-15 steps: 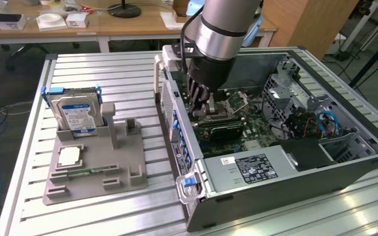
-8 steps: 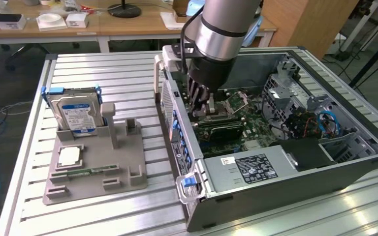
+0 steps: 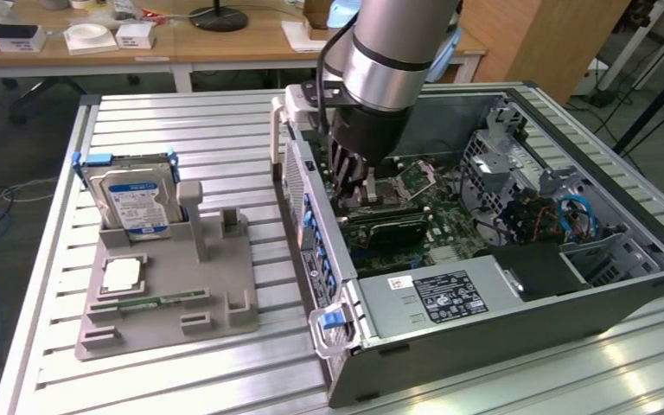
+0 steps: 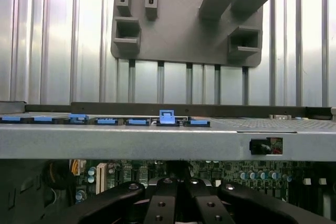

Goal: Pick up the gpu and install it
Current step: 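Press down on the gpu until it lock into place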

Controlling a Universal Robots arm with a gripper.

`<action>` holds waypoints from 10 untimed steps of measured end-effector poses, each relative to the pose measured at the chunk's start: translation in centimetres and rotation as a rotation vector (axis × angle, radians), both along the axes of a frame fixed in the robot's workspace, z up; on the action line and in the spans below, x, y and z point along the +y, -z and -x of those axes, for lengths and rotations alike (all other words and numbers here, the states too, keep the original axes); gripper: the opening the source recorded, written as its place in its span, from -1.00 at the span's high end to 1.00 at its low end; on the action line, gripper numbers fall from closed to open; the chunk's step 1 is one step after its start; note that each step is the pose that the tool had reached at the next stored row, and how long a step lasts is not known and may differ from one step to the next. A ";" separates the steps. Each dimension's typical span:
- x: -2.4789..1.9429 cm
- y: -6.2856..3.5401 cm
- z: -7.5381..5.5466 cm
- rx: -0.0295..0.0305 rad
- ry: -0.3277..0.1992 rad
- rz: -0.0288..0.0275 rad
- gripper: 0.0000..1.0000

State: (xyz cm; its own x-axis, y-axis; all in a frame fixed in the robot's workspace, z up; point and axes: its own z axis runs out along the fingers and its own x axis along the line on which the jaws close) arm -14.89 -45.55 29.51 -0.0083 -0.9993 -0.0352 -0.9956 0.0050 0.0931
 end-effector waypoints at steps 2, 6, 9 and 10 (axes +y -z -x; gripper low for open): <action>-0.01 0.01 0.0 0.0006 0.000 0.0000 0.79; -0.02 0.01 0.1 0.0039 0.000 -0.0002 0.79; -0.02 0.01 0.1 0.0051 0.000 0.0017 0.79; -0.02 0.02 0.1 0.0061 0.000 0.0064 0.79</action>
State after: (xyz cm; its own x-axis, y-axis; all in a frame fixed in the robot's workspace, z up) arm -15.01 -45.57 29.49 -0.0085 -0.9996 -0.0287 -0.9951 0.0056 0.0991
